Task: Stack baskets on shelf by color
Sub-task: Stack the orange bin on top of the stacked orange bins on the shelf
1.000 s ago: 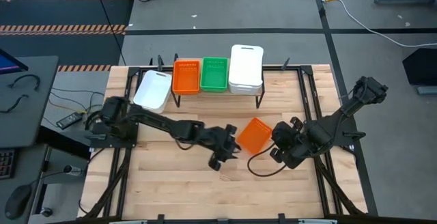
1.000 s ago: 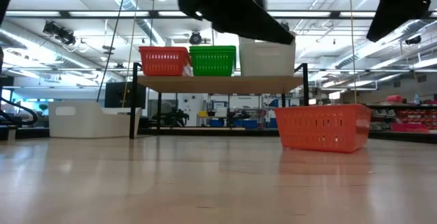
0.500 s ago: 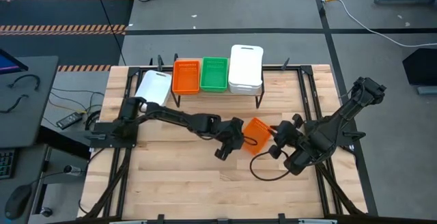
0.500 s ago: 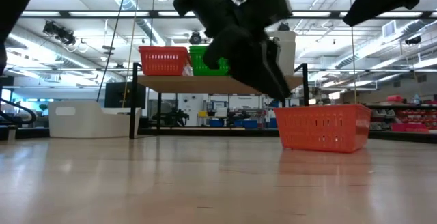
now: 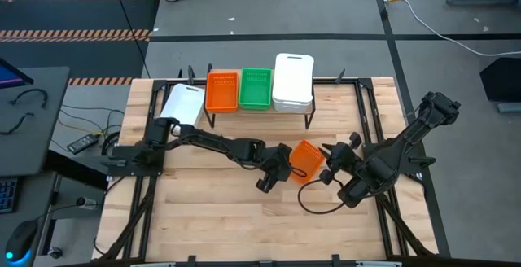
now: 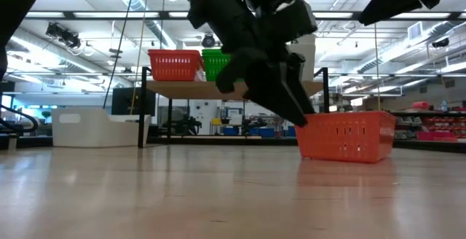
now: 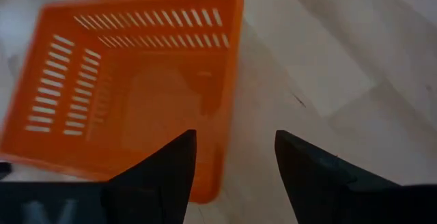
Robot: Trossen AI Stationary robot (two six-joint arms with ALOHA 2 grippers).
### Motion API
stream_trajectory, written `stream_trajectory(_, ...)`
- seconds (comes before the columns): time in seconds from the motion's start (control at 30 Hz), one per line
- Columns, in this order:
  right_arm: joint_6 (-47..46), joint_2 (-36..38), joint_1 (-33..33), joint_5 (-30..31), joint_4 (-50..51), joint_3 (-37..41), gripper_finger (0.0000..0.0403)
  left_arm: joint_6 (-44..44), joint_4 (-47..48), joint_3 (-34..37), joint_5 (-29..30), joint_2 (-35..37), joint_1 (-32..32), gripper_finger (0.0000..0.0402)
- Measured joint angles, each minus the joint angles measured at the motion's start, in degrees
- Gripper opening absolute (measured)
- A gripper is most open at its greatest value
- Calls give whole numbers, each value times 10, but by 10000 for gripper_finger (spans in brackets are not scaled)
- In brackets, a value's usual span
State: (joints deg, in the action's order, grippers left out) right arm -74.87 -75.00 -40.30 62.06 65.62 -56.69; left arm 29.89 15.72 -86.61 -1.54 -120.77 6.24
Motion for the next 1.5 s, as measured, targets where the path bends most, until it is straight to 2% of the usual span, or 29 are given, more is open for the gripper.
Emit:
stream_trajectory(0.27,1,0,18,9,0,5,77,0,-47,0,54,-31,0,205)
stream_trajectory(0.4,1,0,16,-3,-12,13,77,-6,-48,0,56,-31,1,186)
stream_trajectory(0.5,1,0,12,-6,-32,24,77,-18,-45,0,60,-31,7,149)
stream_trajectory(0.7,0,0,4,-13,-64,49,77,-30,-12,0,63,-31,23,23)
stream_trajectory(0.73,0,0,3,-16,-65,51,77,-38,-8,-1,68,-29,25,13)
stream_trajectory(0.93,0,0,2,-17,-73,56,77,-86,138,-57,98,-20,43,7)
stream_trajectory(1.23,1,0,-2,-18,-94,56,77,-169,369,-209,138,-12,60,5)
stream_trajectory(1.33,4,0,-5,-16,-108,56,77,-198,411,-231,146,27,51,5)
stream_trajectory(1.5,42,-8,-6,3,-146,56,77,-237,415,-215,168,139,40,5)
